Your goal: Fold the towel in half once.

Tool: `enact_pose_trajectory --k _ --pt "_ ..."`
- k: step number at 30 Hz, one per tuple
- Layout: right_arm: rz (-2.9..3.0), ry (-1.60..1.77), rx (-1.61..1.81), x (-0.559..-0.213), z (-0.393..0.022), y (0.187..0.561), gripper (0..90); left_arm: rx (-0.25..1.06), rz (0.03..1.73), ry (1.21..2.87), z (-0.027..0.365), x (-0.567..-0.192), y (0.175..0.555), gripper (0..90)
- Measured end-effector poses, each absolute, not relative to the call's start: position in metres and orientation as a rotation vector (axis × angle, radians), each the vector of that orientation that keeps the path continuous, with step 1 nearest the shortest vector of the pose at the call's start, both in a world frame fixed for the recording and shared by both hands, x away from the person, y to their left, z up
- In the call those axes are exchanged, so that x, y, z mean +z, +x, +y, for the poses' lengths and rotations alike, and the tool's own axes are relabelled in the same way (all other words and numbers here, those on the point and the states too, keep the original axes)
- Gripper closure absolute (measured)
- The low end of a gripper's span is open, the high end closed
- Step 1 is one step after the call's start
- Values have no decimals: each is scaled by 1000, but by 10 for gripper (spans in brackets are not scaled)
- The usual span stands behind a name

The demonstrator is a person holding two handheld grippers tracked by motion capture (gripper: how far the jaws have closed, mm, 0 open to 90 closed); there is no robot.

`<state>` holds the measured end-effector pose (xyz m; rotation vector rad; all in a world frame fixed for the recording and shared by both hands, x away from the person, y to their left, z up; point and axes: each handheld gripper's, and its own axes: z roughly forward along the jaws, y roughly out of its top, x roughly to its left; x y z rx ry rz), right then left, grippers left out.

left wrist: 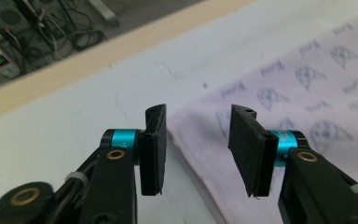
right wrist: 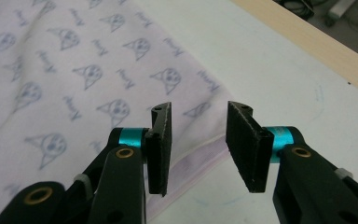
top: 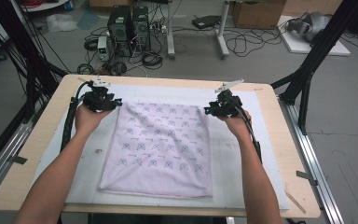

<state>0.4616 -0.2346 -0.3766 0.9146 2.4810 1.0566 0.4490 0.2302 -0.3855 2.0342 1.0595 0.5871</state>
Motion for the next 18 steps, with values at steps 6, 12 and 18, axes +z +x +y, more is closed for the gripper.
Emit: enact_pose_trajectory --k 6,12,18 --pt "2520 850 1169 -385 -237 421 587 512 992 2044 243 -400 408 530" --pt "2550 787 1213 -396 -234 385 556 466 922 2074 248 -412 373 512" --pt "2568 771 1239 -405 -232 373 492 426 911 2067 250 -419 361 491"
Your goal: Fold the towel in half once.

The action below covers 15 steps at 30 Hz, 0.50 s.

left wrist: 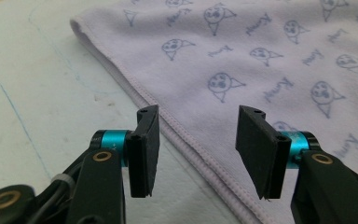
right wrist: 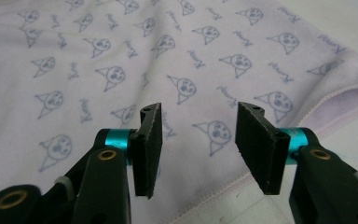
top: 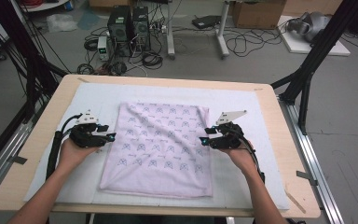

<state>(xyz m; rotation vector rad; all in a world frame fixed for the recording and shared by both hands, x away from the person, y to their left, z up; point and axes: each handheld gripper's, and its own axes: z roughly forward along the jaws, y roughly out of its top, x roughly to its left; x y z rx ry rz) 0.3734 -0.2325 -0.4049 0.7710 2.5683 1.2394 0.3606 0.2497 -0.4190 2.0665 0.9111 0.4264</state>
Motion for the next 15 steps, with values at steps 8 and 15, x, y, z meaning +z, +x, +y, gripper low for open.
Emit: enact_pose_trajectory --k 8,15 --pt "2550 810 1277 -413 -231 377 380 407 895 2058 247 -417 361 465" --pt "2560 865 1288 -418 -226 380 290 401 889 2048 247 -416 360 443"
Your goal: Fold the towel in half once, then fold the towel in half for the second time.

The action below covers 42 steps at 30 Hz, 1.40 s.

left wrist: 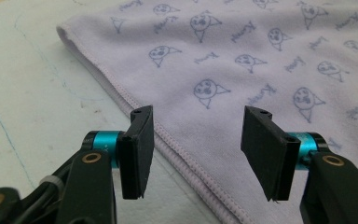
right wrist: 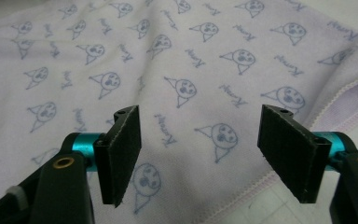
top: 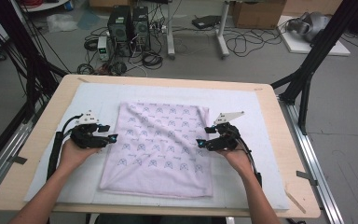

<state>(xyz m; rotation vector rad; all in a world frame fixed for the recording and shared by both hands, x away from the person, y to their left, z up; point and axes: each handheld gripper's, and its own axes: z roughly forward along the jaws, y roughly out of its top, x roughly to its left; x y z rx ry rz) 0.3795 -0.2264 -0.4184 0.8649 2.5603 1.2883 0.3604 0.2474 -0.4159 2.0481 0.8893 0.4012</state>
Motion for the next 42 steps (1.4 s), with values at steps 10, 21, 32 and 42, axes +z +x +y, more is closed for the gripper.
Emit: enact_pose_trajectory --k 10,21,32,42 --pt "2553 857 1275 -415 -223 383 284 413 892 2024 249 -401 368 443" --pt "2530 882 1242 -389 -224 411 283 432 919 2011 252 -379 395 452" --pt "2523 846 1209 -367 -210 439 284 452 921 2008 250 -364 422 460" --pt "2517 971 1092 -392 -220 473 284 432 1027 2049 251 -393 453 501"
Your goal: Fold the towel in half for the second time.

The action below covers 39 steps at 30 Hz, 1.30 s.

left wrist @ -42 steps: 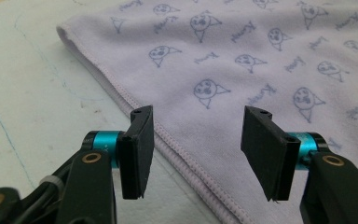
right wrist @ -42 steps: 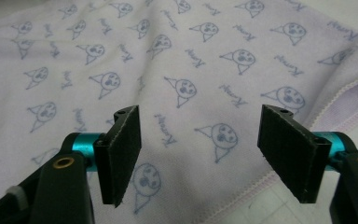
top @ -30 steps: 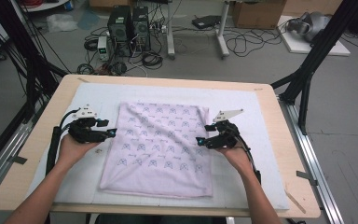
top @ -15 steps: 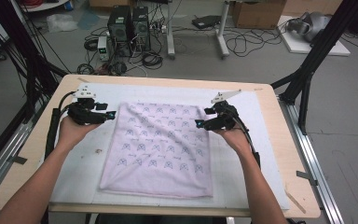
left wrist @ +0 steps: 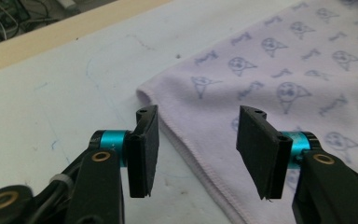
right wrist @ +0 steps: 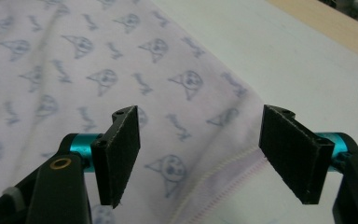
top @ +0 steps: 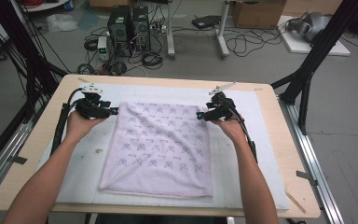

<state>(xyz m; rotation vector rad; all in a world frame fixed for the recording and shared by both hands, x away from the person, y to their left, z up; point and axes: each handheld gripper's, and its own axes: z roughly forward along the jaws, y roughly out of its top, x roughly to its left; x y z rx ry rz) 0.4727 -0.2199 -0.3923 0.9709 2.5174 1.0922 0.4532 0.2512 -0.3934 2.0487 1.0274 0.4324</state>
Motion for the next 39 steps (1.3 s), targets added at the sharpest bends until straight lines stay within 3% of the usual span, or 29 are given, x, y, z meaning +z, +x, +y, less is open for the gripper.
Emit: enact_pose_trajectory --k 7,17,20,22,25,31,39 --pt "2480 1076 1067 -412 -232 488 284 419 1097 2054 246 -407 477 529" --pt "2480 1184 1019 -440 -238 502 306 368 1174 2052 233 -432 493 488" --pt "2462 1147 1030 -441 -239 500 465 398 1170 2083 226 -438 494 596" --pt "2480 1133 1060 -440 -240 499 622 324 1170 2054 227 -439 496 771" --pt "2515 1139 1135 -442 -239 498 815 310 1171 2052 227 -438 495 832" --pt "2532 1099 1187 -432 -240 495 837 355 1109 2038 230 -420 487 840" --pt "2488 944 1324 -379 -246 461 837 406 928 1984 240 -376 449 839"
